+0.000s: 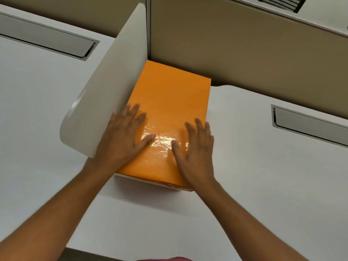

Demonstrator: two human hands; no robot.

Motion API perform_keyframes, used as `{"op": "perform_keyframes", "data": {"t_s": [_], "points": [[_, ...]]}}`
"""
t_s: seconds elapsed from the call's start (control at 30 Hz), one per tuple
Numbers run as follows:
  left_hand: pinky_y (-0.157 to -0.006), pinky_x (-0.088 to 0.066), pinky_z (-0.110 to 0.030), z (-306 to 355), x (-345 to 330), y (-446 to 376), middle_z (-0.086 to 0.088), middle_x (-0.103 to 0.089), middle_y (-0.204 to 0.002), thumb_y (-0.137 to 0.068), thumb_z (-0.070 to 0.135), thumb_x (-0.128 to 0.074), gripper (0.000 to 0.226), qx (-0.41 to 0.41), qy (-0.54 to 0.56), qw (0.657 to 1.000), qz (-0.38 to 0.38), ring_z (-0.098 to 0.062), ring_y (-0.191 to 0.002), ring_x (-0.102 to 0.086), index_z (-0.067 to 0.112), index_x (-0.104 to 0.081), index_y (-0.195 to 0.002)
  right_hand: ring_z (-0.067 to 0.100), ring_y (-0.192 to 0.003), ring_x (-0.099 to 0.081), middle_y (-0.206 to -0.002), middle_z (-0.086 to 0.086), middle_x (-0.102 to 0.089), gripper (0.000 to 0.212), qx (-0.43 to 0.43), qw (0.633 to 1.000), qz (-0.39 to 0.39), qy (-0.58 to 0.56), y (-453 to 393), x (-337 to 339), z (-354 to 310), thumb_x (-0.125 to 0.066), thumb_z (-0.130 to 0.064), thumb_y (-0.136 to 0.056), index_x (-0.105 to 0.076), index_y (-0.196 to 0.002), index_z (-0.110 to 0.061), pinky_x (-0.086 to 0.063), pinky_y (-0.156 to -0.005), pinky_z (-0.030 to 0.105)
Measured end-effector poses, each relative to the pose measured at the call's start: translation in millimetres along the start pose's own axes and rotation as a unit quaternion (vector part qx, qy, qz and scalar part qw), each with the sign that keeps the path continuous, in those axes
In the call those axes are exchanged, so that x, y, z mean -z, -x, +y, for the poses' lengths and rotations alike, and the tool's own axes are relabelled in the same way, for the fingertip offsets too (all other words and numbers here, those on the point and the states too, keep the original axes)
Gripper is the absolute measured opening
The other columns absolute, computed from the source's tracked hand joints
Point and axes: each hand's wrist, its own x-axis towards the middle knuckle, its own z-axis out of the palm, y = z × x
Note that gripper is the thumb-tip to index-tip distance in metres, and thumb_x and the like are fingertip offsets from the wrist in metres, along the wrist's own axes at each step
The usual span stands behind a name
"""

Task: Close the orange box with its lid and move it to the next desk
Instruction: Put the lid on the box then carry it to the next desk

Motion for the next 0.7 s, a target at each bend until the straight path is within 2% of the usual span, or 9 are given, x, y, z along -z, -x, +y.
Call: {"op": "perform_keyframes", "data": {"t_s": [0.07,0.17,0.37,0.7], "points": [[-0.13,-0.011,-0.055,0.0,-8.5,0.4,-0.007,-0.021,-0.175,-0.098,0.075,-0.022,0.087,-0.031,-0.023,0.999,-0.038,-0.029,-0.162,-0.015,0.018,-0.032,-0.163,0.029,-0.163,0.002,-0.175,0.005,-0.012,0.074,0.035,0.995,-0.047,0.084,2.0,-10.7,-6.0,-0.03,-0.063,-0.099,-0.029,-0.161,-0.024,-0.005,-0.129,0.059],[-0.131,-0.007,-0.054,-0.6,-11.0,-8.2,-0.006,-0.016,-0.176,-0.099,0.074,-0.017,0.087,-0.044,-0.04,0.998,-0.035,-0.027,-0.163,-0.011,0.019,-0.025,-0.166,0.032,-0.163,-0.001,-0.175,0.007,-0.013,0.074,0.039,0.989,-0.052,0.135,-5.7,-21.8,-7.0,-0.025,-0.065,-0.101,-0.027,-0.163,-0.024,-0.005,-0.128,0.062],[-0.132,-0.008,-0.05,-6.1,-8.5,-50.6,-0.008,-0.015,-0.176,-0.1,0.07,-0.018,0.085,-0.045,-0.053,0.997,-0.034,-0.027,-0.163,-0.009,0.017,-0.022,-0.166,0.031,-0.163,0.0,-0.176,0.005,-0.011,0.074,0.04,0.988,-0.052,0.142,-50.8,-26.5,-6.6,-0.023,-0.066,-0.101,-0.023,-0.163,-0.026,0.0,-0.129,0.06],[-0.132,-0.008,-0.047,-20.5,-2.2,-136.9,-0.007,-0.016,-0.176,-0.102,0.069,-0.024,0.081,-0.038,-0.054,0.997,-0.026,-0.027,-0.163,-0.011,0.018,-0.022,-0.166,0.033,-0.162,-0.004,-0.174,0.007,-0.016,0.073,0.045,0.989,-0.039,0.138,-143.9,-34.5,-6.6,-0.028,-0.065,-0.101,-0.026,-0.162,-0.024,-0.004,-0.128,0.062]]}}
